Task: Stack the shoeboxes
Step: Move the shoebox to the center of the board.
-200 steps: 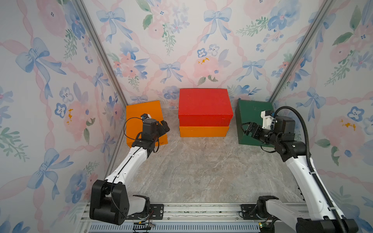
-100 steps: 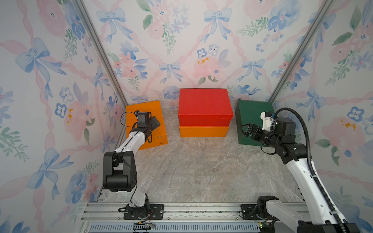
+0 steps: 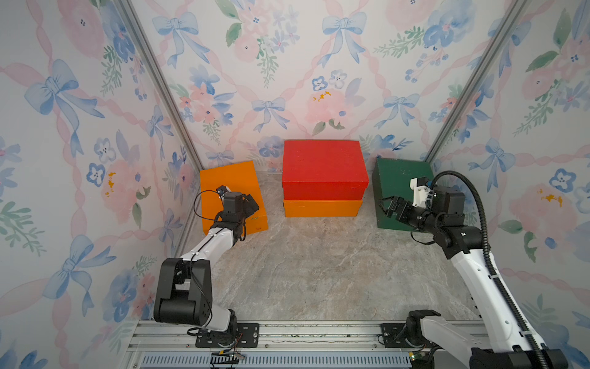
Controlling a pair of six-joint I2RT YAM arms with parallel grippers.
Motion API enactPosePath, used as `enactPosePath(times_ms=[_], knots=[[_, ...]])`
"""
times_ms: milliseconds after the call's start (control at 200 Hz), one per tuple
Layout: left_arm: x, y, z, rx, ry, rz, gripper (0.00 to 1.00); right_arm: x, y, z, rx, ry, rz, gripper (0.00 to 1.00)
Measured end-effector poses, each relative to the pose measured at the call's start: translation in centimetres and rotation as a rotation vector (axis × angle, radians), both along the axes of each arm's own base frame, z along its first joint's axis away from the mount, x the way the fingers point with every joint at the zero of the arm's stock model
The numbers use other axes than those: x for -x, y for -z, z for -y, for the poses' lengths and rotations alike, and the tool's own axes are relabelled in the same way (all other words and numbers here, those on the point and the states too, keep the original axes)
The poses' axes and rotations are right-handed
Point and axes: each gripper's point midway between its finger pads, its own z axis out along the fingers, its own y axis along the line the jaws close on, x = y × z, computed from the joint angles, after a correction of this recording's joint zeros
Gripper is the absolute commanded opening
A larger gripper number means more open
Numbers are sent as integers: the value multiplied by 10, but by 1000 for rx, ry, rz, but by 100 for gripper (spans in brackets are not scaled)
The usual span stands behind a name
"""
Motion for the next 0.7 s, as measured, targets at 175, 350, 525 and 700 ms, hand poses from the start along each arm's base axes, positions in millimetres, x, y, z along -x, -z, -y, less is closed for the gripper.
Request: enactPosePath(times_ms=[175, 350, 525, 700], knots=[[20, -3, 32, 41, 55, 49, 98, 0, 0, 0, 0, 0, 0, 97], [43, -7, 59, 99, 105, 71, 98, 0, -1, 0, 0, 0, 2, 97], [65, -9, 87, 146, 159, 86, 98, 2, -4, 0, -2, 0, 14, 97], [85, -10, 112, 197, 190, 107, 98, 6, -10, 0, -6, 2, 30, 97]])
